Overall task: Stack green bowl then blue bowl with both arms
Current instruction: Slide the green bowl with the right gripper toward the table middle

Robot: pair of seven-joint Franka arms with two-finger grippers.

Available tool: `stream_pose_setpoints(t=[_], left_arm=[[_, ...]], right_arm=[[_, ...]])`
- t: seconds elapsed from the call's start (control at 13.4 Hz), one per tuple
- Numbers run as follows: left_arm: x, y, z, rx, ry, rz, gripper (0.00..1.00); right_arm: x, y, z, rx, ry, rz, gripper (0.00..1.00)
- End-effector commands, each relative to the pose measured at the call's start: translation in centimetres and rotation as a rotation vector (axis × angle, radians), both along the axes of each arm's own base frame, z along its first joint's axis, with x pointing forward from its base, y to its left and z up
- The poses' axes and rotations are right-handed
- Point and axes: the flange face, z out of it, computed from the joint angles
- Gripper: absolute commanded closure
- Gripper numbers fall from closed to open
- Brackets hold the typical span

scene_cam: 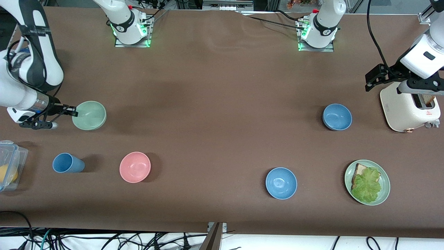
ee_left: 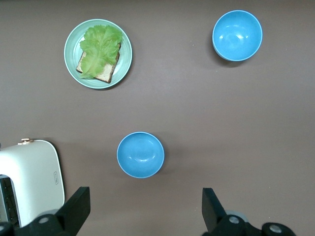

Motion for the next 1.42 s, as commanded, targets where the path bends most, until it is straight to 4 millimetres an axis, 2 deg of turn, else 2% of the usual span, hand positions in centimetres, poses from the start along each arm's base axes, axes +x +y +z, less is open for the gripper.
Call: stream_pose_setpoints(t=[0.0, 0.15, 0.3, 0.6, 0.75, 0.97, 1.12, 1.35], left_arm=[[-0.5, -0.2, 0.5, -0.025, -0.002, -0.017, 0.00], [-0.5, -0.2, 0.5, -0.025, -0.002, -0.017, 0.00], [-0.5, -0.2, 0.5, -0.025, -0.002, -0.017, 0.00], [-0.5, -0.2, 0.6, -0.024, -0.003, -0.017, 0.00], [-0.5, -0.2, 0.5, -0.025, -0.002, -0.017, 0.00], [-0.5, -0.2, 0.6, -0.025, -0.003, -0.017, 0.00], [-0.5, -0.2, 0.5, -0.025, -0.002, -0.017, 0.00], [-0.5, -0.2, 0.4, -0.025, 0.000, -0.017, 0.00]], right_arm=[[1.0, 6.0, 1.9, 0.091, 0.017, -0.030, 1.00], [1.4, 14.1, 2.3, 0.088, 0.033, -0.101, 1.00], [1.2, 21.4, 2.4, 0.100, 0.031, -0.079, 1.00], [-0.3, 33.5, 0.7, 0.098, 0.050, -0.073, 1.00], [-0.9, 38.8, -0.6, 0.105, 0.044, -0.082, 1.00], [-1.1, 45.0, -2.1, 0.120, 0.036, -0.144, 1.00], [-1.0, 47.6, -3.0, 0.126, 0.047, -0.163, 1.00], [-1.8, 51.6, -5.0, 0.139, 0.044, -0.201, 1.00]])
